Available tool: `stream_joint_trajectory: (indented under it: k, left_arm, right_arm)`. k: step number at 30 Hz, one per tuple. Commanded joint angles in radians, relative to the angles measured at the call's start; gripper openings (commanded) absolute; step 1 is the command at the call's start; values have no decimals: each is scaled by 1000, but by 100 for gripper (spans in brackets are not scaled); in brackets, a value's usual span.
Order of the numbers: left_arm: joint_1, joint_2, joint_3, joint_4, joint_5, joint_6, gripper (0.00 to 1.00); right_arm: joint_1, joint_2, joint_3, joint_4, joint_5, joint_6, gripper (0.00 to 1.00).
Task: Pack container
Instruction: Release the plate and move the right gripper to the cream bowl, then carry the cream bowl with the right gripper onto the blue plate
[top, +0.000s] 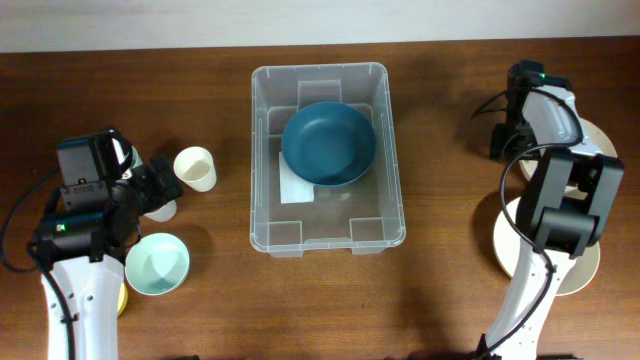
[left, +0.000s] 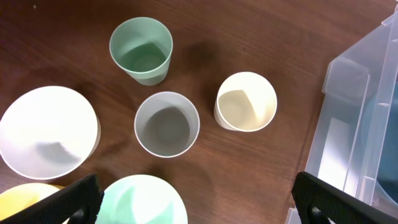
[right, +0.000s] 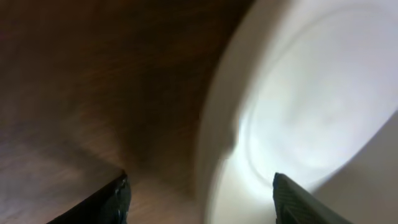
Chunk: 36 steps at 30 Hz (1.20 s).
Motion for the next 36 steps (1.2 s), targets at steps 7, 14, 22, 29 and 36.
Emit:
stream_joint_trajectory:
  k: [7, 14, 22, 29, 36]
  left_arm:
    - [2, -2, 23, 3, 4, -9, 100]
    - [2, -2, 23, 4, 4, -9, 99]
    - [2, -2, 23, 4, 4, -9, 99]
    - [2, -2, 23, 4, 4, -9, 99]
    - [2, -2, 23, 4, 4, -9, 100]
  right_arm:
    - [-43, 31, -6, 36, 28, 23, 18]
    - [-27, 26, -3, 47, 21, 23, 4]
    - [48, -103, 110, -2, 0, 3, 4]
    - [223, -294, 267, -48, -187, -177, 4]
    - [505, -377, 278, -50, -190, -394, 4]
